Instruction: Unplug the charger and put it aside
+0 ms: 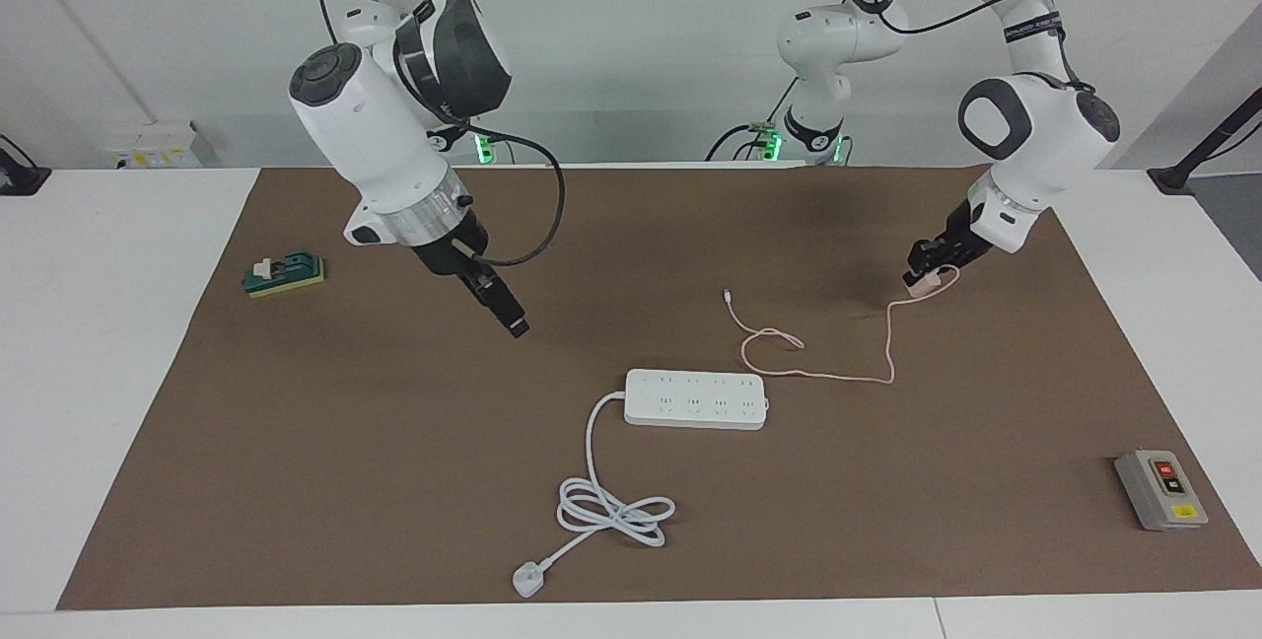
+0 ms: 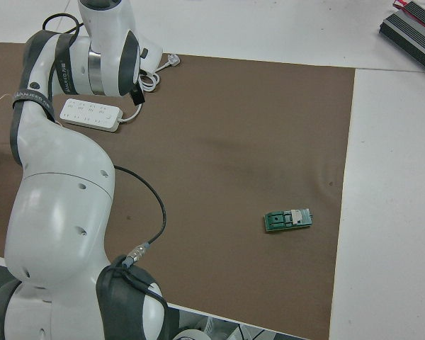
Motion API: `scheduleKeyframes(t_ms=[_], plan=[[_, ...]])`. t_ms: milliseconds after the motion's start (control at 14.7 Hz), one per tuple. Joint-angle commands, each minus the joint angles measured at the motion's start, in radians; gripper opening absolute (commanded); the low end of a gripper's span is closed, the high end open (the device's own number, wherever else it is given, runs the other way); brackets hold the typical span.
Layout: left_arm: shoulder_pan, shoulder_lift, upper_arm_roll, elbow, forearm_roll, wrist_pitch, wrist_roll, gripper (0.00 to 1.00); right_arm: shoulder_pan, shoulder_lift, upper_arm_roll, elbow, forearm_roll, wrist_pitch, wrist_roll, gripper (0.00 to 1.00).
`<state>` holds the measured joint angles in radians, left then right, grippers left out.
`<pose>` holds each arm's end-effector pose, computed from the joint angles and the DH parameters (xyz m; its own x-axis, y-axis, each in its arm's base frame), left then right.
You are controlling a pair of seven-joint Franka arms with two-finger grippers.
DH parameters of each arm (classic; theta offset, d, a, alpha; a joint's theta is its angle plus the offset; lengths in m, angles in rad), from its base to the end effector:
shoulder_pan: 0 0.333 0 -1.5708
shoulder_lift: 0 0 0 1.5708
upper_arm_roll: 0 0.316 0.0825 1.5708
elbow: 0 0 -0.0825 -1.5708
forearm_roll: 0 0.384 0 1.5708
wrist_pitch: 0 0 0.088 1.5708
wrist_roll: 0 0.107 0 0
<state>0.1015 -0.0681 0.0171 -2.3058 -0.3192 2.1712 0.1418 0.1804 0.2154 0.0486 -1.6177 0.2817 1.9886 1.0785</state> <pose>0.4934 0.0466 0.3701 0.9858 0.1590 -0.0532 0.1674 -0.9516 0.2578 0.6244 0.1606 0.5148 0.5940 -0.7841 -0.1799 -0.7982 -0.5464 -0.2537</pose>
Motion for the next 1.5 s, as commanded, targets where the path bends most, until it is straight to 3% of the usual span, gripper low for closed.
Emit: scheduleKeyframes(t_ms=[0, 272, 476, 816, 951, 1019, 1087, 1155, 1427], plan=[[0.017, 0.016, -0.009, -0.018, -0.031, 0.028, 0.063, 0.0, -0.088, -0.04, 0.01, -0.073, -0.019, -0.039, -0.105, 1.0], [0.049, 0.039, -0.009, -0.023, -0.148, 0.021, 0.286, 0.0, -0.183, -0.054, 0.007, -0.076, -0.024, -0.204, -0.452, 1.0], [0.076, 0.048, -0.009, -0.029, -0.224, -0.023, 0.378, 0.0, -0.228, -0.097, 0.005, -0.05, -0.123, -0.287, -0.592, 1.0], [0.127, 0.108, -0.009, -0.023, -0.396, -0.114, 0.6, 0.0, -0.193, -0.142, 0.01, -0.044, -0.173, -0.349, -0.725, 1.0], [0.139, 0.126, -0.009, -0.015, -0.397, -0.111, 0.626, 0.01, -0.113, -0.142, -0.053, -0.019, -0.232, -0.381, -0.807, 1.0], [0.141, 0.134, -0.009, -0.014, -0.403, -0.111, 0.636, 0.33, -0.099, -0.131, -0.076, 0.001, -0.239, -0.399, -0.827, 1.0], [0.147, 0.136, -0.009, -0.014, -0.423, -0.114, 0.642, 0.77, -0.084, -0.122, -0.09, 0.039, -0.245, -0.425, -0.886, 1.0], [0.159, 0.143, -0.009, -0.012, -0.435, -0.119, 0.659, 1.0, -0.07, -0.116, -0.11, 0.053, -0.252, -0.438, -0.952, 1.0], [0.178, 0.159, -0.008, 0.029, -0.454, -0.188, 0.679, 1.0, -0.032, -0.215, -0.145, 0.007, -0.277, -0.505, -0.994, 1.0]])
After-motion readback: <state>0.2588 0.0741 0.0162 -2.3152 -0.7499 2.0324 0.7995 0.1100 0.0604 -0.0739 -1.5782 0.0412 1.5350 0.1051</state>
